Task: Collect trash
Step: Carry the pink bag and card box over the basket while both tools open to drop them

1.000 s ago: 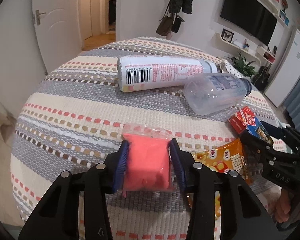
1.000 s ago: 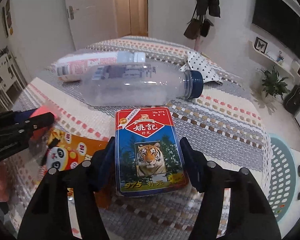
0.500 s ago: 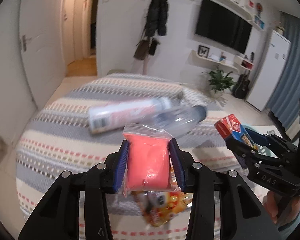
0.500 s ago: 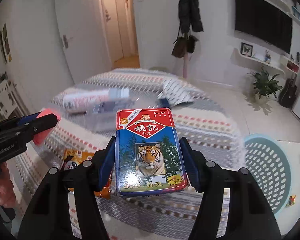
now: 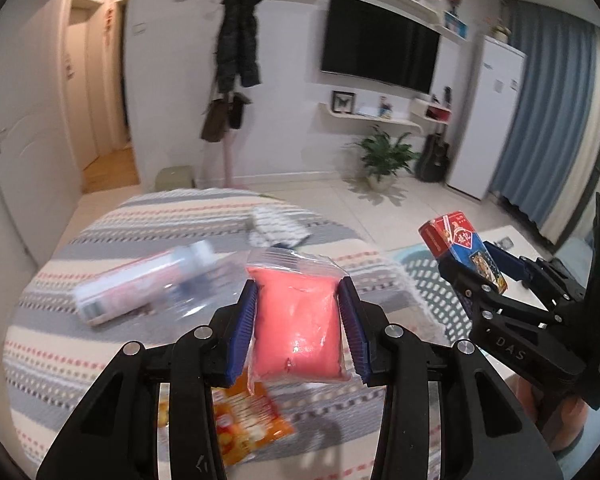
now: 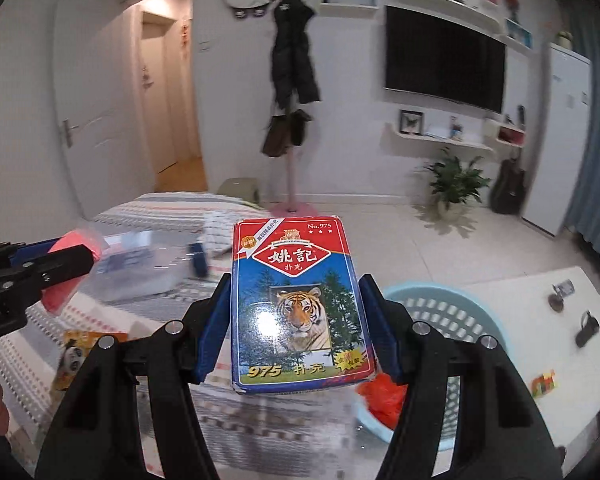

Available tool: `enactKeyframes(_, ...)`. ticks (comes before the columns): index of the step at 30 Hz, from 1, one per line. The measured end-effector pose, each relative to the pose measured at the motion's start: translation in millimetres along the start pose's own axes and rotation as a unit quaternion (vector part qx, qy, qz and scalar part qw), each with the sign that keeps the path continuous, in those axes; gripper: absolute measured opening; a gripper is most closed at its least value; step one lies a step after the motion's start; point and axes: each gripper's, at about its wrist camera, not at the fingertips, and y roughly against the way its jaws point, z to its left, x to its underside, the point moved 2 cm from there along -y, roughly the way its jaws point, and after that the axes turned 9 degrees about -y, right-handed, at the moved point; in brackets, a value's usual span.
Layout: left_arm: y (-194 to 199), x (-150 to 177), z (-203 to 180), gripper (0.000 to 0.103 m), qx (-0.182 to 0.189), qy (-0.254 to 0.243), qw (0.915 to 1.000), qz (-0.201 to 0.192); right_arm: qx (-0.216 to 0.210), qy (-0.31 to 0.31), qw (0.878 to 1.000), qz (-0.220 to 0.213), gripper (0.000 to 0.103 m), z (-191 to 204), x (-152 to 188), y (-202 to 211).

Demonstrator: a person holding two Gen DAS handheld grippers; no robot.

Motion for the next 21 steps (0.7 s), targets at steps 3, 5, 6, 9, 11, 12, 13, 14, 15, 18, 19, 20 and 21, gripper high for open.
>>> enactKeyframes(3,-14,-8,-24,0.04,0.014,-0.025,0.9996,-0.001,0.015,-0.03,0.999,0.006,0.059,-29,3,-5)
enactKeyframes(5,-27,-14,-39,0.04,0.025,-0.036,0.999,0.0,0.025,-0.044,0.999,0.009,0.059,-45,6,-7)
enactKeyframes(6,-32,-16,-44,0.04,0.03,-0.039,0.9988,0.001,0.033,-0.051,0.998,0.012,0.059,-54,7,-9)
enactKeyframes(9,-53,-21,-61,0.04,0.047,-0.046,0.9978,0.01,0.05,-0.064,0.997,0.017,0.059,-71,12,-15)
enactKeyframes(11,-68,-23,-73,0.04,0.058,-0.051,0.9968,0.018,0.06,-0.073,0.995,0.019,0.059,-86,14,-19)
enactKeyframes(12,-74,-24,-75,0.04,0.062,-0.052,0.9965,0.022,0.063,-0.077,0.995,0.021,0.059,-91,14,-20)
enactKeyframes(13,-82,-24,-81,0.04,0.067,-0.055,0.9959,0.027,0.067,-0.082,0.994,0.022,0.059,-97,16,-23)
enactKeyframes(14,-87,-25,-85,0.04,0.07,-0.058,0.9954,0.031,0.07,-0.086,0.994,0.024,0.059,-104,16,-26)
enactKeyframes(15,-93,-25,-89,0.04,0.072,-0.061,0.9949,0.034,0.073,-0.091,0.993,0.027,0.059,-111,18,-29)
enactKeyframes(18,-114,-26,-104,0.04,0.079,-0.074,0.9929,0.049,0.081,-0.102,0.991,0.036,0.059,-125,24,-38)
enactKeyframes(19,-121,-26,-110,0.04,0.081,-0.078,0.9922,0.054,0.084,-0.106,0.99,0.041,0.059,-130,26,-42)
enactKeyframes(20,-125,-24,-113,0.04,0.083,-0.08,0.9917,0.058,0.087,-0.111,0.989,0.047,0.059,-135,28,-47)
enactKeyframes(21,-130,-23,-118,0.04,0.086,-0.082,0.991,0.062,0.089,-0.117,0.988,0.054,0.059,-142,31,-52)
